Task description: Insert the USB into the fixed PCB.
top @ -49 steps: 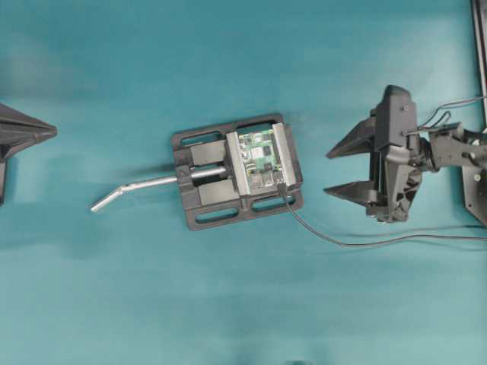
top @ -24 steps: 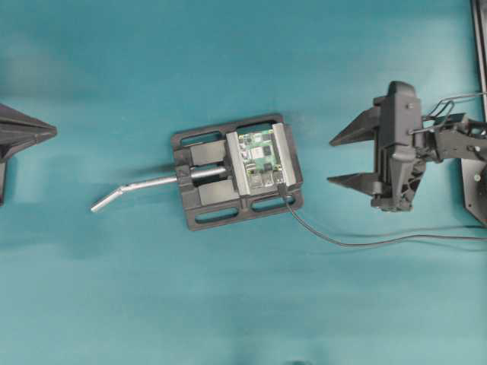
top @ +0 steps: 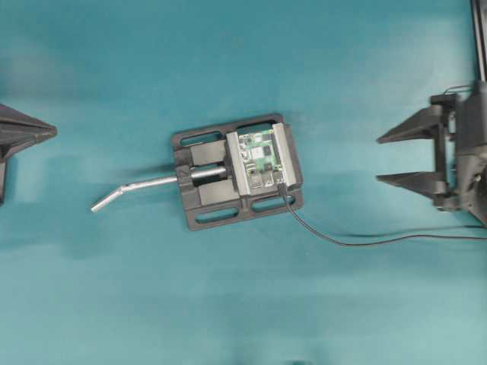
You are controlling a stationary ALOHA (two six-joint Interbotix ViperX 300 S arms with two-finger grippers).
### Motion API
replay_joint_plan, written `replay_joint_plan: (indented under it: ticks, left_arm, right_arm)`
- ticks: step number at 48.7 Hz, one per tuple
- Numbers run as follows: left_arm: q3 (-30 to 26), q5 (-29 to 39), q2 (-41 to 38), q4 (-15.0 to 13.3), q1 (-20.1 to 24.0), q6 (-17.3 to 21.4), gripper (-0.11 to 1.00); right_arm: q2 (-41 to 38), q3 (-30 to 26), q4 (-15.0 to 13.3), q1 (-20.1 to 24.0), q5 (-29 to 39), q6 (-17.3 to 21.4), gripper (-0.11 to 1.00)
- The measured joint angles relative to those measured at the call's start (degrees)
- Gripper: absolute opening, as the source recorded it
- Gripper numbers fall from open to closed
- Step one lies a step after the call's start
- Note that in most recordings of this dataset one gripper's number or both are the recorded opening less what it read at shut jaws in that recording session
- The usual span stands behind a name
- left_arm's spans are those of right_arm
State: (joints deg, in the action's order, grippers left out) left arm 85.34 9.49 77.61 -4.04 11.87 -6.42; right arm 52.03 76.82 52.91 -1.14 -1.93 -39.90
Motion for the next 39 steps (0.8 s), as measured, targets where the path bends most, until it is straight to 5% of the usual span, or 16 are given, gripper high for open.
replay_joint_plan:
  ticks: [12, 39]
  left_arm:
    - [-0.1, 0.0, 0.1, 0.1, -0.1, 0.0, 0.0]
    - [-0.1, 0.0, 0.1, 0.0, 0.0, 0.0, 0.0]
  right_arm:
    - [9.5, 3.7, -1.1, 0.0, 1.2, 0.2, 0.78]
    - [16.0, 7.0, -2.4, 0.0, 1.7, 0.2, 0.77]
